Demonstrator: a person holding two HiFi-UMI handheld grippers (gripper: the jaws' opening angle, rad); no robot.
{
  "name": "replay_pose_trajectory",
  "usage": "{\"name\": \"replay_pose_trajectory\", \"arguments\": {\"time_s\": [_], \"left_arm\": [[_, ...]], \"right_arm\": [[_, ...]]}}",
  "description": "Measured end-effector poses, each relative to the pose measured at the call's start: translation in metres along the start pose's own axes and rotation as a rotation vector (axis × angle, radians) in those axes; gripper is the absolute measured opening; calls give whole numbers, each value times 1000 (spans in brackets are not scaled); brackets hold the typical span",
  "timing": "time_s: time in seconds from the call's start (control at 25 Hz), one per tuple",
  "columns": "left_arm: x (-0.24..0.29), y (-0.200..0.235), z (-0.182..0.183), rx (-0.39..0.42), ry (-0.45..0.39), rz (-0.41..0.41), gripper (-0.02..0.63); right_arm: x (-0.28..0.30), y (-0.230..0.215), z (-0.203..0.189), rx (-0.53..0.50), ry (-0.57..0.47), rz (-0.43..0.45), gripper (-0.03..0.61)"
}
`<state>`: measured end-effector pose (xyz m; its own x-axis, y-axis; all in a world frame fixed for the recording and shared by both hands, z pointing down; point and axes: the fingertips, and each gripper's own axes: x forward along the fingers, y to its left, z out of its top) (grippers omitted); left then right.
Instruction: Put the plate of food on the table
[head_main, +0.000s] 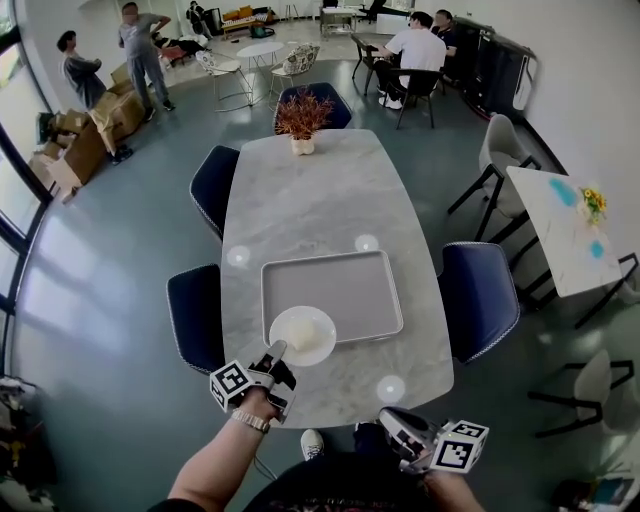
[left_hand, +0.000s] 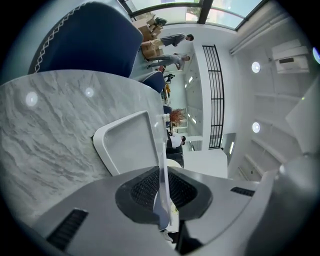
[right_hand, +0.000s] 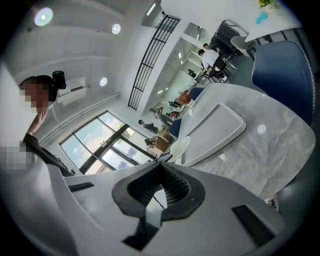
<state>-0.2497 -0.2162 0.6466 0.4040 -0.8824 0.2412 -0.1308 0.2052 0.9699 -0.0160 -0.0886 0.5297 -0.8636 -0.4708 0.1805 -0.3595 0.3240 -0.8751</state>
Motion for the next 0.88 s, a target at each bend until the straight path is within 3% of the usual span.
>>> {"name": "replay_pose_trajectory", "arguments": {"time_s": [0.52,0.88], "left_arm": [[98,33,21,1,-52,149,32],[129,47,27,-5,-60,191,32]], "right_arm": [[-25,-43,28,74,-49,-65,11],[-30,-61,36,113,-64,-89,11]]}}
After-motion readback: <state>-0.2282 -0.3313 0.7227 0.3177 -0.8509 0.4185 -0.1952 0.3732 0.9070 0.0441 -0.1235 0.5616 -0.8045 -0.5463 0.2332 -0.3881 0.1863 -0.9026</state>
